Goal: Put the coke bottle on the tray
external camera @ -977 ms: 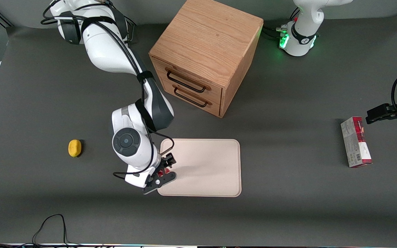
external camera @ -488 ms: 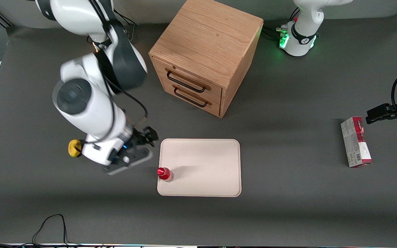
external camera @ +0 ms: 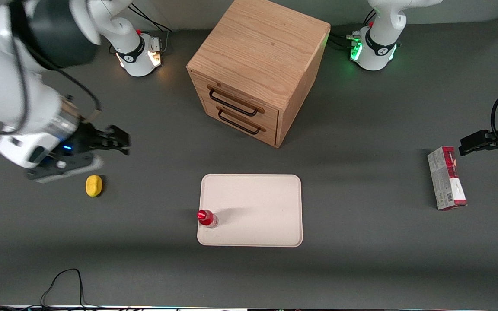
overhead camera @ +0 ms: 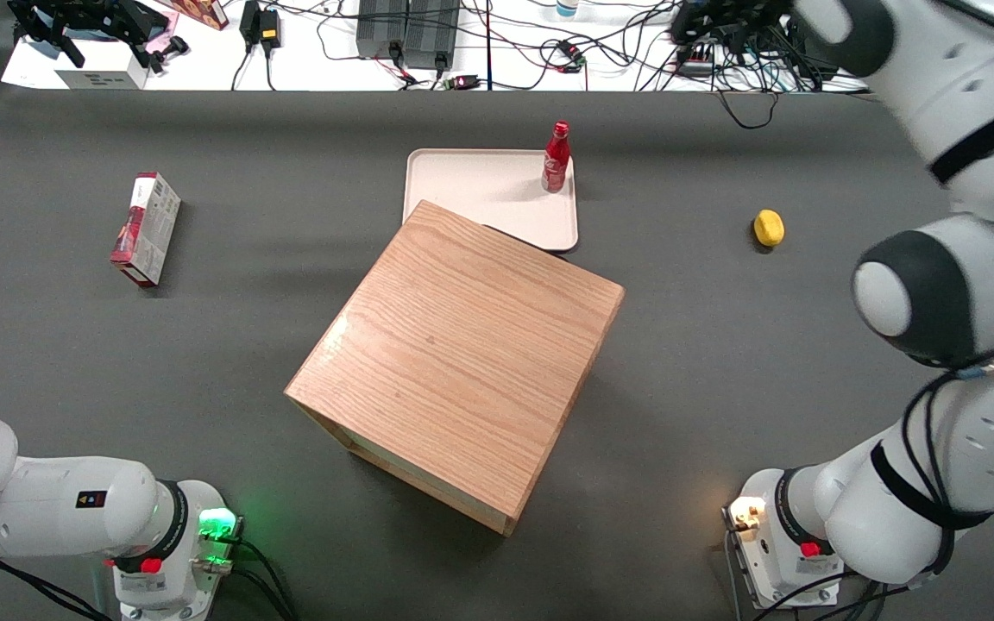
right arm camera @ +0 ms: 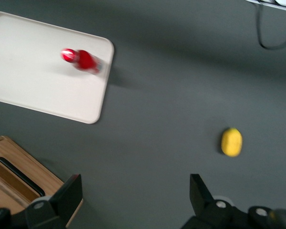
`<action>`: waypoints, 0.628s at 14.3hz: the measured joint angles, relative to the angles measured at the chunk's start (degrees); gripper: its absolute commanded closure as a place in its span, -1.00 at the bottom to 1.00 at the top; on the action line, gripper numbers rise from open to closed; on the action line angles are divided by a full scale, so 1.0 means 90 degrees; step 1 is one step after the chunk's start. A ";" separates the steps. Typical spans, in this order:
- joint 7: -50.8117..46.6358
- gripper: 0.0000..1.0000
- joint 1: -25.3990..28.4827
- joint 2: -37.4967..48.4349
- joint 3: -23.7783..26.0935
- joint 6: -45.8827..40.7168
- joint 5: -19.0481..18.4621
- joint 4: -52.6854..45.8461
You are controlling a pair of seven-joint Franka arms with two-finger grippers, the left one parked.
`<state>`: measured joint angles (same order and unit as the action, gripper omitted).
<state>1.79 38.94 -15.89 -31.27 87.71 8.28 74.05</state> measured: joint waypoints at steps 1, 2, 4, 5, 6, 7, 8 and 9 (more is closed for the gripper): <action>0.0000 -1.00 -0.0153 0.0255 0.0060 0.0005 -0.0112 0.0275; 0.0006 -1.00 -0.0464 0.0482 0.0292 0.0012 -0.0206 0.0524; 0.0015 -1.00 -0.1635 0.0851 0.1381 0.0033 -0.0496 0.0906; 0.0015 -1.00 -0.2272 0.0972 0.1991 0.0047 -0.0630 0.1027; 0.0015 -1.00 -0.2840 0.1070 0.2512 0.0065 -0.0698 0.1126; 0.0015 -1.00 -0.3274 0.1149 0.2865 0.0100 -0.0721 0.1223; 0.0015 -1.00 -0.3541 0.1210 0.3031 0.0125 -0.0727 0.1304; 0.0016 -1.00 -0.3685 0.1254 0.3083 0.0133 -0.0728 0.1378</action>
<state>1.94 5.77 -4.60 -3.52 88.91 1.72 86.45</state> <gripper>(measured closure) 0.000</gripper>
